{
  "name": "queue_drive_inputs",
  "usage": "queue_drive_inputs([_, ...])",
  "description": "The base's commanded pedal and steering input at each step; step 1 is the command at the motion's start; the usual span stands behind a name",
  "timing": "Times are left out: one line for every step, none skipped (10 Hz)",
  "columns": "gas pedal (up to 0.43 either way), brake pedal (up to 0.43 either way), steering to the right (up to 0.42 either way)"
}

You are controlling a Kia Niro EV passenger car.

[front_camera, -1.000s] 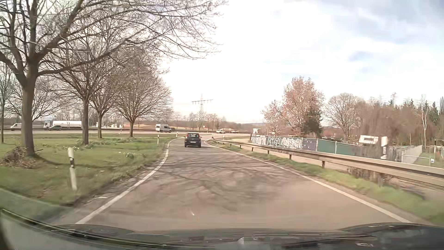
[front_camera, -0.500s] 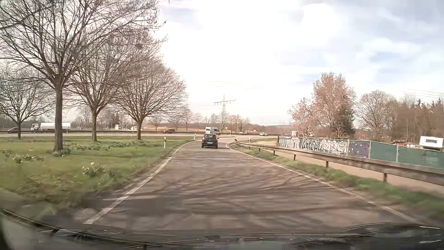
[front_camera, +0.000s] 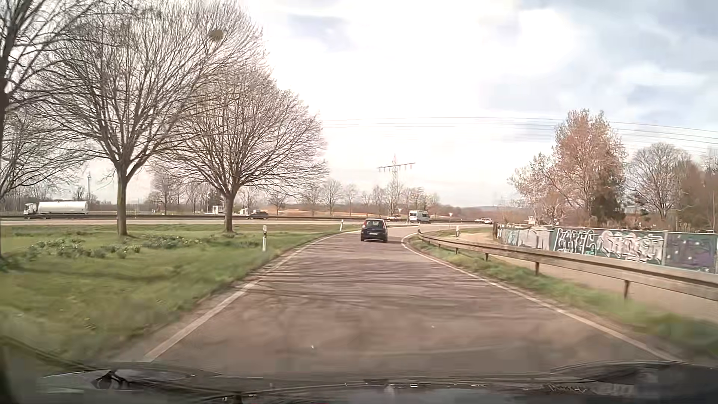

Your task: Follow the waypoints while adhering to traffic rules and regulations

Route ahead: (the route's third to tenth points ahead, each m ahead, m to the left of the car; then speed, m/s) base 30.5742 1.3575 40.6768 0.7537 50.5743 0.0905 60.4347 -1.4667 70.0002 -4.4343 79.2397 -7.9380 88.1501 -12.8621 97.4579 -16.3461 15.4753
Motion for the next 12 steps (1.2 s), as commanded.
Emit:
queue_drive_inputs([0.13, 0.0, -0.025])
queue_drive_inputs([0.13, 0.0, -0.018])
queue_drive_inputs([0.13, 0.0, -0.012])
queue_drive_inputs([0.13, 0.0, -0.006])
queue_drive_inputs([0.13, 0.0, -0.002])
queue_drive_inputs([0.13, 0.0, 0.002])
queue_drive_inputs([0.13, 0.0, 0.003])
queue_drive_inputs([0.13, 0.0, 0.007])
queue_drive_inputs([0.13, 0.0, 0.011])
queue_drive_inputs([0.13, 0.0, 0.014])
queue_drive_inputs([0.13, 0.0, 0.015])
queue_drive_inputs([0.13, 0.0, 0.019])
